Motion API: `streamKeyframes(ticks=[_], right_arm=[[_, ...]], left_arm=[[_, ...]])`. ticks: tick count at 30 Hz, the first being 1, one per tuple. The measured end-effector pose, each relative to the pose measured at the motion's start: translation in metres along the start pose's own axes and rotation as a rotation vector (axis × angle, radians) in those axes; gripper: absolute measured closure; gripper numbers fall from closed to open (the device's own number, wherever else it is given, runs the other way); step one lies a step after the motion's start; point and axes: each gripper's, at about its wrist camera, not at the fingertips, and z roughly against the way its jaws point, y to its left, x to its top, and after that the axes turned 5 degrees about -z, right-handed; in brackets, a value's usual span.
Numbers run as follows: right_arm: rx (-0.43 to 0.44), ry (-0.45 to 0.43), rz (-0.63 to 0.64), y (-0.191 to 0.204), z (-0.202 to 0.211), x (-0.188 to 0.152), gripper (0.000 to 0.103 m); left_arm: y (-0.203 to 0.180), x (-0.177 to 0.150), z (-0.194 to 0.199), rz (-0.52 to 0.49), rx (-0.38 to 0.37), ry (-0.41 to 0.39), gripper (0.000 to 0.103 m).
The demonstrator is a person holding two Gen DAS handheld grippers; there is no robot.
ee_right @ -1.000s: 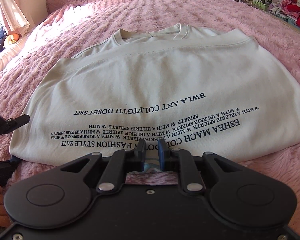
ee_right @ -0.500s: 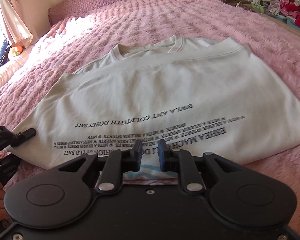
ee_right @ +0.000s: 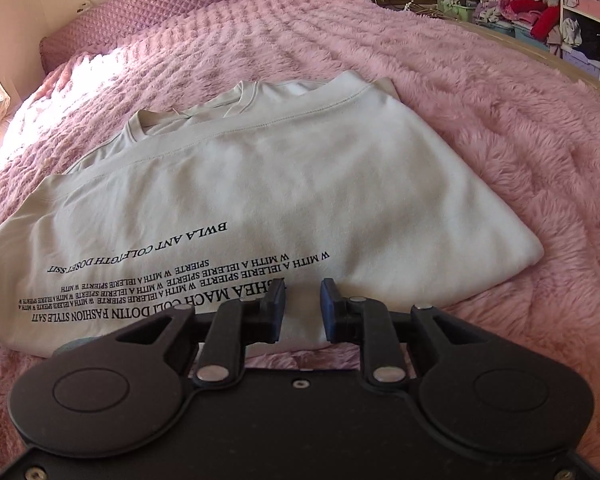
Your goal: Fold small clothes
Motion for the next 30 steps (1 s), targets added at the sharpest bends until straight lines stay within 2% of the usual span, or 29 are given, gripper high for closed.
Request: streamKeyframes(ticks=[3, 8, 10, 13, 15, 17, 20, 21, 23, 24, 25, 26, 28, 29, 30], right_arm=[[0.055, 0.005, -0.076, -0.016, 0.009, 0.011, 0.085], [0.021, -0.065, -0.150, -0.055, 0.031, 0.034, 0.082], [0.015, -0.081, -0.174, -0.072, 0.038, 0.040, 0.081], [-0.013, -0.097, -0.215, -0.100, 0.051, 0.044, 0.080], [-0.031, -0.098, -0.227, -0.115, 0.056, 0.043, 0.079], [-0.061, -0.089, -0.243, -0.130, 0.059, 0.039, 0.079], [-0.090, -0.067, -0.261, -0.145, 0.060, 0.034, 0.079], [-0.095, -0.064, -0.267, -0.146, 0.061, 0.033, 0.079], [-0.084, -0.070, -0.279, -0.148, 0.064, 0.033, 0.079], [-0.074, -0.075, -0.287, -0.148, 0.065, 0.034, 0.079], [-0.055, -0.084, -0.295, -0.147, 0.066, 0.035, 0.078], [-0.027, -0.091, -0.306, -0.146, 0.066, 0.037, 0.077], [0.045, -0.100, -0.322, -0.142, 0.063, 0.041, 0.072], [0.080, -0.102, -0.323, -0.139, 0.060, 0.043, 0.070], [0.110, -0.100, -0.328, -0.136, 0.058, 0.043, 0.064]], left_arm=[[-0.039, 0.001, -0.007, -0.062, -0.066, 0.013, 0.097], [-0.119, -0.016, -0.031, -0.149, -0.230, 0.089, 0.101], [-0.152, -0.035, -0.045, -0.179, -0.301, 0.143, 0.101], [-0.186, -0.079, -0.081, -0.151, -0.404, 0.271, 0.101], [-0.201, -0.118, -0.105, -0.191, -0.418, 0.348, 0.101], [-0.201, -0.160, -0.133, -0.185, -0.409, 0.453, 0.101], [-0.192, -0.216, -0.173, -0.242, -0.305, 0.625, 0.099], [-0.190, -0.222, -0.177, -0.274, -0.275, 0.631, 0.099], [-0.191, -0.220, -0.176, -0.284, -0.296, 0.636, 0.096], [-0.193, -0.211, -0.173, -0.270, -0.308, 0.651, 0.085], [-0.195, -0.202, -0.167, -0.262, -0.319, 0.657, 0.066], [-0.198, -0.189, -0.158, -0.266, -0.338, 0.638, 0.059], [-0.199, -0.164, -0.136, -0.307, -0.383, 0.579, 0.056], [-0.196, -0.152, -0.124, -0.323, -0.393, 0.553, 0.055], [-0.190, -0.140, -0.112, -0.335, -0.381, 0.523, 0.051]])
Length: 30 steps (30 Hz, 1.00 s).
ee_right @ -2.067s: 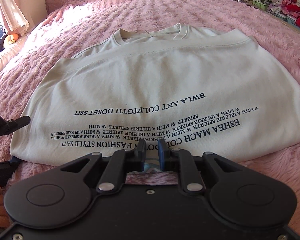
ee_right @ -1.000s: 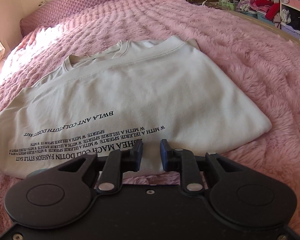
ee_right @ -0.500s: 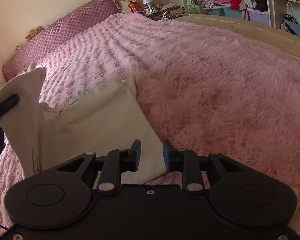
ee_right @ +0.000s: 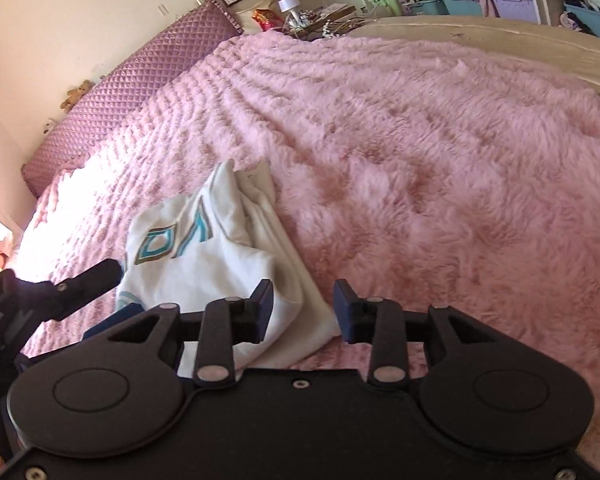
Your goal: Fold small clothes
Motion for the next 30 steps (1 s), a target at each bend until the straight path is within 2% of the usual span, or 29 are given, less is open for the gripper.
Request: streamKeyframes(ticks=[1, 3, 5, 8, 9, 10, 14, 17, 19, 21, 23, 25, 26, 30], right_arm=[[0.020, 0.009, -0.010, 0.002, -0.003, -0.001, 0.059], [0.036, 0.039, -0.048, 0.004, -0.014, -0.005, 0.059], [0.030, 0.061, -0.080, 0.004, -0.025, -0.009, 0.059], [0.036, 0.066, -0.066, 0.009, -0.040, -0.013, 0.058], [0.024, 0.065, -0.062, 0.011, -0.043, -0.013, 0.074], [0.031, 0.056, -0.063, 0.011, -0.042, -0.011, 0.096], [0.068, -0.030, -0.035, 0.019, -0.006, 0.000, 0.101], [-0.007, 0.018, -0.044, 0.006, -0.014, -0.007, 0.101], [-0.040, 0.090, -0.067, -0.013, -0.040, -0.019, 0.099], [-0.004, 0.093, -0.086, -0.024, -0.044, -0.022, 0.099], [0.027, 0.098, -0.085, -0.023, -0.034, -0.012, 0.088], [0.037, 0.039, -0.059, -0.014, -0.023, 0.005, 0.063], [0.055, 0.010, -0.025, -0.007, -0.023, 0.014, 0.059], [0.142, -0.067, 0.167, 0.031, -0.067, 0.063, 0.058]], left_arm=[[0.002, 0.003, 0.010, -0.003, 0.033, -0.014, 0.050], [0.019, 0.005, 0.031, 0.012, 0.112, -0.029, 0.050], [0.041, 0.001, 0.042, 0.076, 0.170, -0.029, 0.050], [0.064, -0.008, 0.044, 0.144, 0.193, -0.024, 0.050], [0.067, -0.009, 0.046, 0.157, 0.191, -0.028, 0.050], [0.066, -0.008, 0.045, 0.159, 0.191, -0.033, 0.050], [0.059, -0.003, 0.043, 0.123, 0.199, -0.015, 0.050], [0.069, -0.012, 0.039, 0.113, 0.185, 0.013, 0.048], [0.075, -0.014, 0.033, 0.128, 0.191, 0.028, 0.048], [0.077, -0.011, 0.033, 0.136, 0.184, 0.041, 0.048], [0.076, -0.001, 0.037, 0.134, 0.169, 0.053, 0.048], [0.076, 0.014, 0.039, 0.104, 0.176, 0.027, 0.047], [0.077, 0.022, 0.039, 0.083, 0.183, 0.012, 0.047], [0.103, 0.063, 0.017, 0.089, 0.246, -0.031, 0.046]])
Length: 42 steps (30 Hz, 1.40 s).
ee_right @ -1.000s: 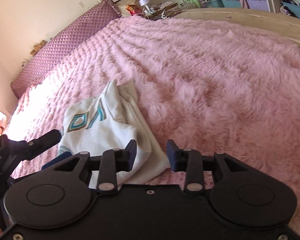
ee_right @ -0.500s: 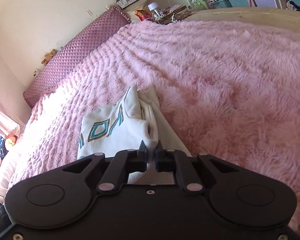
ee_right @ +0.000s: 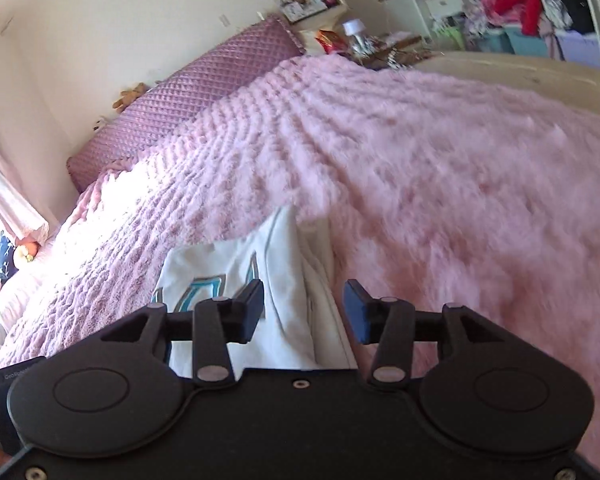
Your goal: Fold small clothes
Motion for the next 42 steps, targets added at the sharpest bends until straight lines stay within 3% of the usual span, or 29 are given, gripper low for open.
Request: streamKeyframes(ticks=[4, 8, 9, 10, 11, 12, 13, 16, 19, 20, 22, 24, 25, 28, 34, 35, 37, 42], right_arm=[[0.035, 0.056, 0.088, 0.009, -0.077, 0.033, 0.058], [0.025, 0.131, 0.091, 0.009, -0.129, 0.044, 0.058], [0.021, 0.147, 0.078, 0.007, -0.136, 0.044, 0.061], [0.022, 0.152, 0.065, 0.005, -0.140, 0.043, 0.083], [0.039, 0.144, 0.058, 0.006, -0.139, 0.041, 0.092], [0.032, 0.126, 0.054, 0.007, -0.136, 0.042, 0.094], [0.025, 0.096, 0.047, 0.008, -0.130, 0.042, 0.096], [-0.024, 0.078, 0.015, -0.002, -0.130, 0.039, 0.101], [-0.040, 0.161, -0.041, -0.023, -0.152, 0.030, 0.092], [-0.031, 0.157, -0.070, -0.026, -0.151, 0.031, 0.090], [-0.008, 0.139, -0.118, -0.028, -0.135, 0.036, 0.073], [-0.008, 0.109, -0.089, -0.020, -0.106, 0.038, 0.068], [0.019, 0.100, -0.057, -0.016, -0.086, 0.038, 0.068], [0.026, 0.119, -0.007, -0.010, -0.035, 0.025, 0.065], [0.014, 0.169, 0.029, 0.001, 0.041, -0.030, 0.065], [0.018, 0.179, 0.037, 0.003, 0.046, -0.038, 0.065], [-0.002, 0.199, 0.040, 0.004, 0.051, -0.057, 0.065], [-0.066, 0.225, 0.001, 0.002, 0.048, -0.076, 0.066]], left_arm=[[0.014, 0.036, -0.039, 0.040, 0.022, -0.036, 0.047], [0.035, 0.059, -0.082, 0.192, -0.045, 0.020, 0.046], [0.037, 0.061, -0.089, 0.205, -0.052, 0.015, 0.048], [0.036, 0.064, -0.092, 0.209, -0.067, 0.003, 0.052], [0.033, 0.066, -0.092, 0.203, -0.077, -0.020, 0.055], [0.028, 0.070, -0.091, 0.186, -0.081, -0.047, 0.076], [0.023, 0.073, -0.089, 0.158, -0.087, -0.068, 0.085], [0.011, 0.078, -0.096, 0.059, -0.033, -0.076, 0.085], [0.015, 0.078, -0.115, 0.013, 0.045, -0.021, 0.083], [0.017, 0.078, -0.116, 0.023, 0.040, -0.015, 0.082], [0.019, 0.079, -0.106, 0.045, 0.025, -0.007, 0.081], [0.016, 0.076, -0.080, 0.016, 0.020, -0.010, 0.074], [0.013, 0.071, -0.065, -0.014, 0.012, -0.016, 0.068], [0.001, 0.045, -0.014, -0.109, 0.003, 0.004, 0.067], [-0.015, -0.046, 0.061, -0.235, 0.056, 0.087, 0.067], [-0.017, -0.058, 0.068, -0.247, 0.067, 0.094, 0.067], [-0.019, -0.088, 0.081, -0.268, 0.062, 0.102, 0.056], [-0.035, -0.125, 0.075, -0.351, 0.116, 0.118, 0.056]])
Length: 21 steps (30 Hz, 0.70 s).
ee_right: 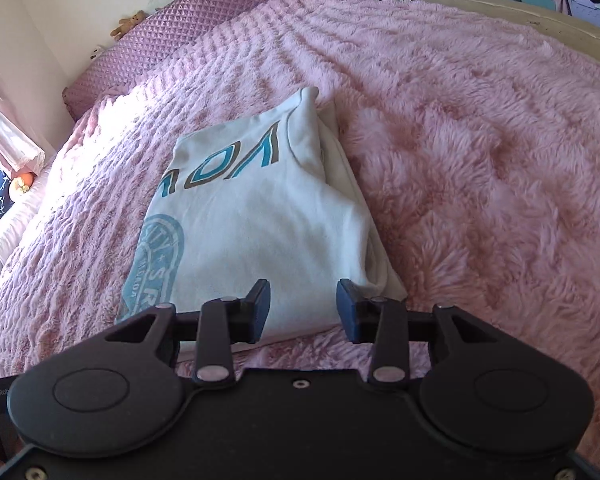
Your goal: Fold small clothes
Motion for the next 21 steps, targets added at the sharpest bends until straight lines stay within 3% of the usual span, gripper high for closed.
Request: streamKeyframes(ticks=[3, 5, 8, 13, 19, 21], right_arm=[[-0.032, -0.012, -0.011, 0.000, -0.002, -0.003, 0.067], [-0.037, -0.013, -0.012, -0.001, -0.002, -0.003, 0.068], [-0.027, -0.018, -0.035, -0.005, 0.000, -0.004, 0.069], [-0.023, -0.014, -0.043, -0.006, -0.001, -0.007, 0.068], [-0.036, -0.011, -0.023, -0.002, -0.002, -0.007, 0.068], [-0.030, -0.008, -0.031, -0.003, -0.002, -0.006, 0.068]], left_arm=[[-0.008, -0.002, -0.017, -0.036, 0.070, 0.017, 0.063], [-0.010, 0.000, -0.022, -0.029, 0.099, 0.008, 0.078], [-0.007, 0.003, -0.021, 0.034, 0.107, 0.004, 0.080], [-0.020, 0.008, -0.019, -0.001, 0.141, -0.010, 0.090], [-0.030, 0.016, -0.020, -0.017, 0.169, -0.033, 0.096], [-0.032, 0.018, -0.019, -0.036, 0.210, -0.025, 0.096]])
